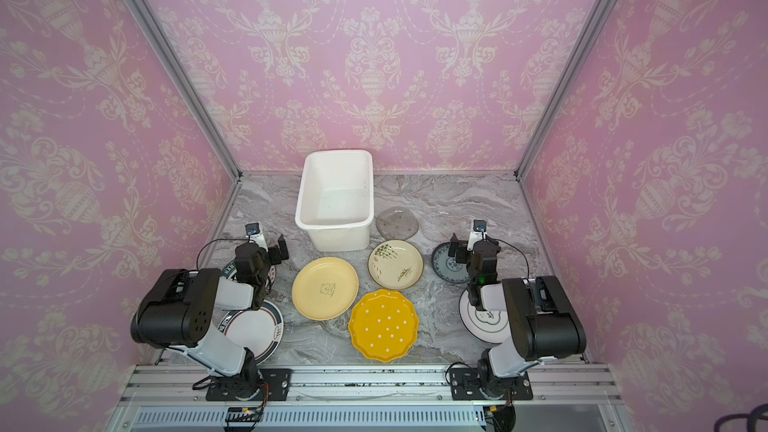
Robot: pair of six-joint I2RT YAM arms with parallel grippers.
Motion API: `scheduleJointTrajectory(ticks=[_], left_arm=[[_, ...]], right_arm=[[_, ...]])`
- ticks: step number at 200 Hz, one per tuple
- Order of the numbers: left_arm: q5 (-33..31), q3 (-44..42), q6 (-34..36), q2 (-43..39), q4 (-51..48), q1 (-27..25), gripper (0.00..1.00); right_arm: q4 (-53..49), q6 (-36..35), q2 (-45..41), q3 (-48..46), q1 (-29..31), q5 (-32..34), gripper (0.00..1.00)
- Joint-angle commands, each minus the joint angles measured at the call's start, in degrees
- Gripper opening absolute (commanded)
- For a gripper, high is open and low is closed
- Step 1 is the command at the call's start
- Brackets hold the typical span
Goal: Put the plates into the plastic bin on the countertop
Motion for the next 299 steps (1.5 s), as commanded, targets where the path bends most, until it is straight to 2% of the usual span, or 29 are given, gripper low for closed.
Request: scheduleJointTrajectory(ticks=[1,21,42,58,75,81,94,103,117,132,147,163,184,216,250,270,299], left_arm=[[1.5,-3.2,2.0,-5.4,1.8,-0.2,0.99],[2.2,-3.5,0.8,-18.9,-9.8,-0.2,0.99],[0.6,3.1,-4.3,-35.9,-37.0,-0.1,0.99],[-4.1,10.1,-10.9,-44.7,-57.5,-0.2,0.99],[-6.8,18.2,-19.3,-50.3,-77.9,0.0,0.99],[-6.4,20.1,-22.7,-51.6,-84.0,0.0,0.99],[-3.2,22.2,-27.1,-54.2,-91.9,0.4,0.99],[3.8,22.3,-26.0,-56.1,-93.1,0.8,0.99],[12.8,22.1,-27.8,-58.2,-93.2,0.8,0.99],[17.2,22.3,-32.6,-57.5,-95.5,0.8,0.99],[19.5,26.0,-37.4,-54.5,-100.4,0.8,0.99],[24.1,27.7,-40.7,-50.4,-105.1,0.7,0.99],[30.4,28.9,-41.0,-46.0,-109.3,0.5,0.99],[32.1,30.2,-36.9,-42.7,-117.2,-1.6,0.99],[31.6,27.7,-36.9,-45.8,-119.0,-2.1,0.99],[31.5,27.1,-37.5,-46.8,-118.5,-2.1,0.99],[31.8,25.7,-39.2,-47.8,-117.2,-2.1,0.99]], right_arm=[[-5.3,0.9,-5.2,0.9,-0.3,-0.4,1.00],[-14.2,0.4,-13.0,2.8,-0.4,-1.7,1.00],[-24.6,3.6,-22.5,6.0,-0.3,-4.2,1.00],[-39.3,13.8,-28.9,12.2,-0.5,-4.6,1.00],[-57.1,29.6,-32.2,20.2,-0.9,-4.1,1.00],[-61.5,33.6,-32.7,22.4,-1.5,-7.5,1.00],[-63.8,35.5,-33.7,24.9,-3.0,-19.2,1.00],[-63.4,36.7,-34.5,25.4,-3.4,-24.8,1.00],[-62.0,39.0,-36.5,25.2,-3.3,-29.3,1.00],[-61.8,41.3,-38.7,25.4,-3.2,-31.4,1.00],[-64.7,42.5,-39.9,26.9,-2.3,-33.2,1.00],[-70.2,41.9,-39.5,30.0,1.2,-33.6,1.00],[-76.7,39.5,-37.0,34.0,10.7,-31.3,0.99],[-84.7,37.4,-29.4,39.5,28.7,-23.3,0.93],[-89.4,36.1,-16.3,46.0,45.4,-13.3,0.87],[-89.4,37.9,-7.8,50.5,50.2,-10.9,0.82],[-87.0,41.4,1.3,52.7,52.0,-9.4,0.77]])
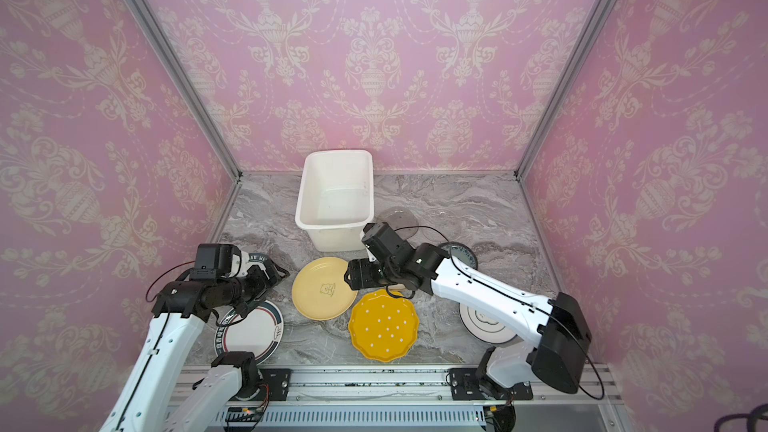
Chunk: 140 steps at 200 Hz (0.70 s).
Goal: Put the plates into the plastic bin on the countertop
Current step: 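Reach the right gripper to the pale yellow bear plate rim while the left gripper approaches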
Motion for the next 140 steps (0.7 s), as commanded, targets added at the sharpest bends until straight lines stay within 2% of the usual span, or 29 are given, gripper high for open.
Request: scheduleJointTrajectory(ticks=[1,44,71,140], left_arm=[[1.5,-1.9,-1.6,-0.8,-1.0,-0.4,0.99],[3.6,-7.3,-5.9,-2.6,3.3,-0.4,0.99],[3.7,-7.7,-6.4,-3.5,3.0,-0.4,0.99],[5.7,-9.1,-7.7,-2.9,5.2,-0.4,0.95]], right_arm=[[-0.5,3.0,4.8,2.5,0.7,4.6,0.77],[0.9,4.4,14.5,6.3,0.4,5.4,0.76],[2.3,6.5,19.0,8.0,0.0,4.5,0.72],[6.7,10.2,23.3,4.3,-2.6,3.8,0.65]])
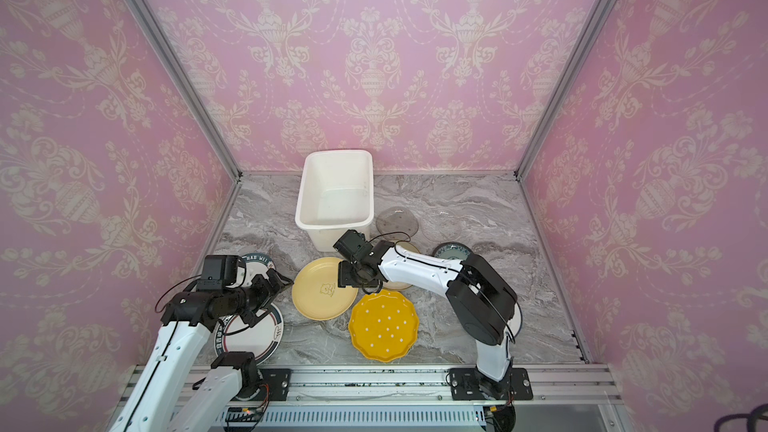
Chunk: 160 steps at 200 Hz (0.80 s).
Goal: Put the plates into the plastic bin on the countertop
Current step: 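Reach the right gripper to the pale yellow bear plate rim while the left gripper approaches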
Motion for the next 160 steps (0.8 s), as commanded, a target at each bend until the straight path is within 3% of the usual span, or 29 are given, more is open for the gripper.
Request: scheduleJointTrajectory(ticks=[1,59,160], left_arm=[[2.1,-1.1,-1.6,0.1,1.2,-0.4,0.95],[1.7,-2.6,-4.6,-1.8,2.7,-0.4,0.94],[1.2,-2.7,-5.8,-2.1,2.7,-0.4,0.93]], right_arm=[[2.0,2.4,0.9,-1.9,-1.3,0.0,0.65],[3.7,1.2,4.1,-2.3,-2.2,-2.8,0.58],[7.0,1.5,7.5,-1.5,-2.3,-4.6,0.26]])
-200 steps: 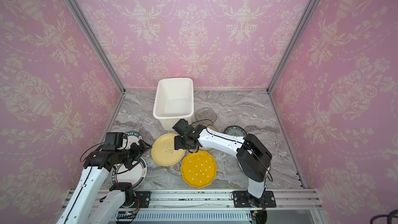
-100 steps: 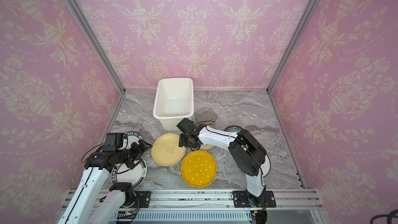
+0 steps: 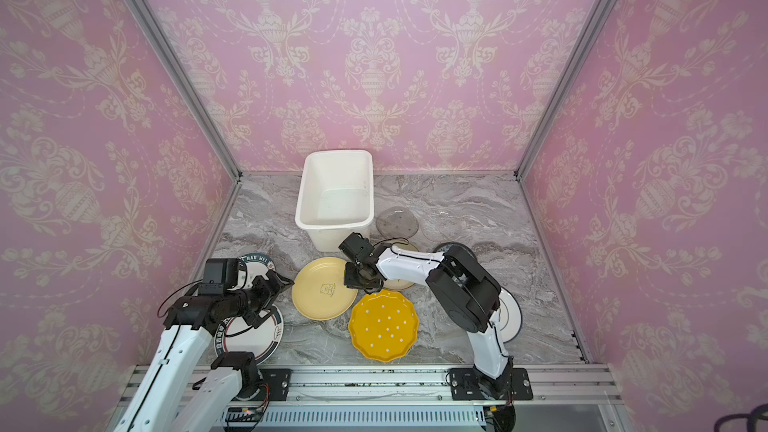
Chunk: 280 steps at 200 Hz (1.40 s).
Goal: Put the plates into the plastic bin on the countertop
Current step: 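Reach the right gripper to the pale yellow bear plate rim while the left gripper approaches, then tilt the plate up with the right gripper while the left gripper grasps its raised rim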
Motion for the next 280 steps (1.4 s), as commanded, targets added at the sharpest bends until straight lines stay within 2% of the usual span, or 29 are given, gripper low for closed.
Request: scheduleJointTrajectory(ticks=[1,34,63,109,149,181,241,280], left_arm=[[0.7,-0.2,-1.1,-0.7,0.0,-0.4,0.93],[0.6,0.0,-1.5,-1.2,-0.1,-0.4,0.93],[0.3,1.7,-1.3,-2.1,-1.4,-0.4,0.94],[-1.4,8.4,1.7,-3.4,-7.4,-0.4,0.95],[-6.0,15.6,7.5,-3.8,-15.0,-0.4,0.94],[-9.1,19.1,12.6,-2.6,-19.6,-0.4,0.84],[-7.6,19.0,18.0,0.4,-19.3,-0.4,0.71],[-6.9,17.5,16.8,0.4,-16.4,-0.4,0.52]], right_arm=[[0.6,-0.1,0.7,0.2,0.1,-0.4,0.26],[0.5,-1.1,-0.6,0.0,0.2,-0.1,0.15],[-0.3,-2.2,-2.9,-0.6,0.3,0.5,0.00],[-2.4,-3.9,-9.3,-0.9,0.2,-0.5,0.00],[-7.7,-5.2,-14.4,1.7,0.2,-3.4,0.00],[-9.4,-4.8,-17.8,3.1,0.2,-5.6,0.00],[-12.8,-4.5,-19.3,8.1,0.8,-7.8,0.00],[-13.5,-4.2,-18.9,9.8,1.9,-8.5,0.00]])
